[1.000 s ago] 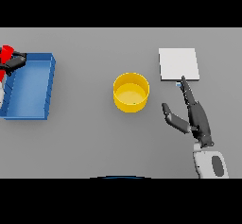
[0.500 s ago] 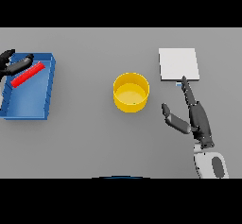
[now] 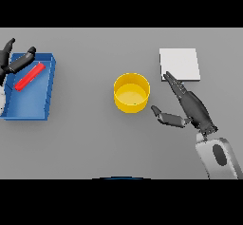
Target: Pick up the red beaker and tilt it to pour out 1 green nut into yellow bowl. Pick up the yellow bowl and place it on the metallic measuring scale.
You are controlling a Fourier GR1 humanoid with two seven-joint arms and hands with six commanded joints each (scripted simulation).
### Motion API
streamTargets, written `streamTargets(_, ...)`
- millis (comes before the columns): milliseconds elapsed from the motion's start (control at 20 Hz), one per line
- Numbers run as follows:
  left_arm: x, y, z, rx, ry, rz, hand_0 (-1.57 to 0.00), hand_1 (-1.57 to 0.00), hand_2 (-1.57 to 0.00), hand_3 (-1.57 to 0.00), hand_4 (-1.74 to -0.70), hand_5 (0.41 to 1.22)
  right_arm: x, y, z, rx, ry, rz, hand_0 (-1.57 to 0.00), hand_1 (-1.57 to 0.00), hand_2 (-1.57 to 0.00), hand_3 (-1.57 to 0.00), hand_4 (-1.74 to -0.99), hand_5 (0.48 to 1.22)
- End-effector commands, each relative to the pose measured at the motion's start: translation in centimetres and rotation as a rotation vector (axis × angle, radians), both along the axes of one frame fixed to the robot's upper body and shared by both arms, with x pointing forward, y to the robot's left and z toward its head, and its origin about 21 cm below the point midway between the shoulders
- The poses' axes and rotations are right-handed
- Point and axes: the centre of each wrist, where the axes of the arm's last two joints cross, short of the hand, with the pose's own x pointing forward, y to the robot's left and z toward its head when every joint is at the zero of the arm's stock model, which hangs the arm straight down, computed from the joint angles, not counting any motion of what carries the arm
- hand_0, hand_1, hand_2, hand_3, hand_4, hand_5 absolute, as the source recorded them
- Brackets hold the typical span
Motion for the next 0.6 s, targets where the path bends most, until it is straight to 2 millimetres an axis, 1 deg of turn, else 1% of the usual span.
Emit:
streamTargets(0, 0.1, -0.2, 0.0, -0.003, 0.008, 0.006, -0.01, -0.01, -0.01, -0.01, -0.8, 0.673, 0.5, 0.3, 0.2, -0.071, 0.007, 0.02, 0.0, 0.0, 0.0, 0.0, -1.128, 0.637)
streamTargets(50, 0.0, -0.6, -0.1, -0.01, 0.012, 0.0, -0.01, -0.01, -0.01, -0.01, -0.8, 0.678, 1.1, 0.8, 0.9, -0.15, -0.027, 0.07, 0.0, 0.0, 0.0, 0.0, -1.132, 0.631)
streamTargets(100, 0.1, -0.6, 0.0, -0.012, 0.014, 0.004, -0.01, -0.01, -0.01, -0.01, -0.81, 0.683, 1.4, 1.3, 0.8, -0.215, -0.051, 0.117, 0.0, 0.0, 0.0, 0.0, -1.137, 0.626)
streamTargets(200, 0.0, -0.5, -0.2, -0.016, 0.027, 0.01, 0.0, 0.0, 0.0, 0.0, -0.81, 0.688, 2.5, 1.9, 1.8, -0.356, -0.074, 0.197, 0.0, 0.0, 0.0, 0.0, -1.15, 0.63)
streamTargets(250, 0.0, -0.5, 0.1, -0.017, 0.021, 0.005, 0.0, 0.0, 0.0, 0.0, -0.81, 0.688, 3.2, 2.1, 2.3, -0.414, -0.091, 0.239, 0.0, 0.0, 0.0, 0.0, -1.152, 0.632)
streamTargets(350, -0.3, 0.0, -0.3, -0.01, 0.022, 0.006, 0.0, 0.0, 0.0, 0.0, -0.81, 0.689, 4.2, 2.8, 2.9, -0.512, -0.115, 0.336, 0.0, 0.0, 0.0, 0.0, -1.162, 0.637)
streamTargets(450, -0.4, 0.3, -0.1, -0.01, 0.022, -0.003, 0.0, 0.0, 0.0, 0.0, -0.81, 0.689, 5.0, 3.8, 3.1, -0.587, -0.121, 0.4, 0.0, 0.0, 0.0, 0.0, -1.164, 0.641)
streamTargets(500, -0.4, 0.4, -0.1, -0.011, 0.024, 0.003, 0.0, 0.0, 0.0, 0.0, -0.8, 0.691, 5.5, 4.0, 2.9, -0.625, -0.117, 0.42, 0.0, 0.0, 0.0, 0.0, -1.161, 0.643)
streamTargets(550, -0.2, 0.4, -0.1, -0.014, 0.03, -0.004, 0.0, 0.0, 0.0, 0.0, -0.81, 0.692, 5.7, 4.7, 2.7, -0.646, -0.117, 0.461, 0.0, 0.0, 0.0, 0.0, -1.156, 0.642)
